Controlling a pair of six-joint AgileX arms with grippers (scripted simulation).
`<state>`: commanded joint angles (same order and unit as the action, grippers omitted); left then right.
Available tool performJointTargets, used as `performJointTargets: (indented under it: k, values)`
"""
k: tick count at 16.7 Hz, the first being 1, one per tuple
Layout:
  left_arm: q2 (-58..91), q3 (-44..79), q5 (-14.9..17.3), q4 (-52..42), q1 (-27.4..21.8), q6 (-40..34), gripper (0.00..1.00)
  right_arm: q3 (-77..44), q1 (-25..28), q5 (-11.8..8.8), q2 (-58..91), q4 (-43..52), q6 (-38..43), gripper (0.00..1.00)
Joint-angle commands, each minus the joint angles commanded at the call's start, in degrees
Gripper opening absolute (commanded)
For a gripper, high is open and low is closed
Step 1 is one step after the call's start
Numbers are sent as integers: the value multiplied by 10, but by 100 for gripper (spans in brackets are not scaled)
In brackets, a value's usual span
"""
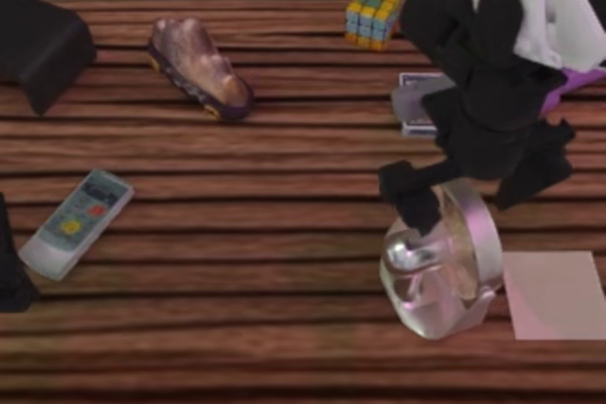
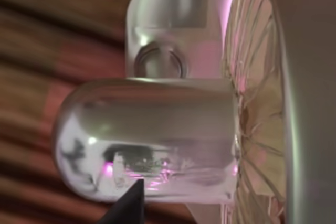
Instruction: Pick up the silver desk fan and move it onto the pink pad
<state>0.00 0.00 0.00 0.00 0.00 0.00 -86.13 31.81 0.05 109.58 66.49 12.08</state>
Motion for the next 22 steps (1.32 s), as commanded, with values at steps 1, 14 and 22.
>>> performJointTargets:
  k: [1,14,22]
  values:
    - [0,0,0,0,0,0,100,0,0,0,0,0,0,62]
    - [0,0,0,0,0,0,100,0,0,0,0,0,0,0]
    - [0,0,0,0,0,0,100,-41,1,0,-3,42,0,0]
